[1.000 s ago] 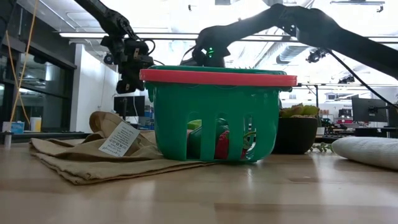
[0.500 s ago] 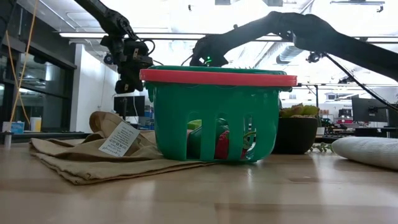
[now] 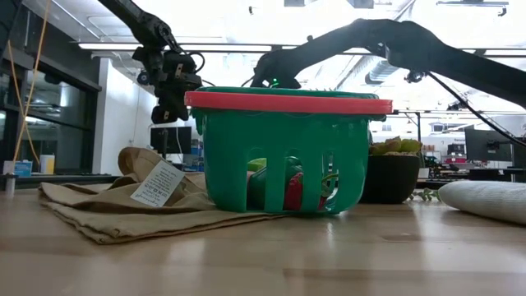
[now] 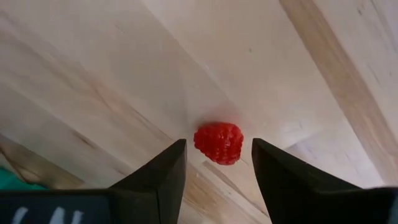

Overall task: Pick and placing Produce into tupperware
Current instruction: Put the red raspberry into the green basket

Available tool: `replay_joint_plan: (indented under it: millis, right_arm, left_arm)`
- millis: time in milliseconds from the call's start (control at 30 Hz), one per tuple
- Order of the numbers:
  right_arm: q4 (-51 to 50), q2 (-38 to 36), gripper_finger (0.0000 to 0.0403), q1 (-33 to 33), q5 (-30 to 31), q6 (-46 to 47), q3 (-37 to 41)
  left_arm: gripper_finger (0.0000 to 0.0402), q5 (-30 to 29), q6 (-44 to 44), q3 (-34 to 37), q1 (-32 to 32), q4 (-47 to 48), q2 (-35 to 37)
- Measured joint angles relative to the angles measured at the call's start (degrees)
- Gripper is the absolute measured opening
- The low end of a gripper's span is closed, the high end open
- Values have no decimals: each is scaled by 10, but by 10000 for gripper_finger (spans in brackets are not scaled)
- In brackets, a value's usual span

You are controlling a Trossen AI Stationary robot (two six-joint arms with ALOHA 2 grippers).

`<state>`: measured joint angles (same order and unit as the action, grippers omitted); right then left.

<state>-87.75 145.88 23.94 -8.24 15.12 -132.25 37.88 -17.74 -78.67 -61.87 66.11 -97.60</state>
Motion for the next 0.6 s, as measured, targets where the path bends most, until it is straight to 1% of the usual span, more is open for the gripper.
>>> replay_joint_plan:
  millis: [333, 600]
  right_arm:
    - [4, 7, 174, 0, -6, 5, 0]
    - [1, 8, 174, 0, 1, 9, 0]
  left_arm:
    - [8, 0, 0, 0, 0, 0, 0]
    - [7, 0, 0, 0, 0, 0, 0]
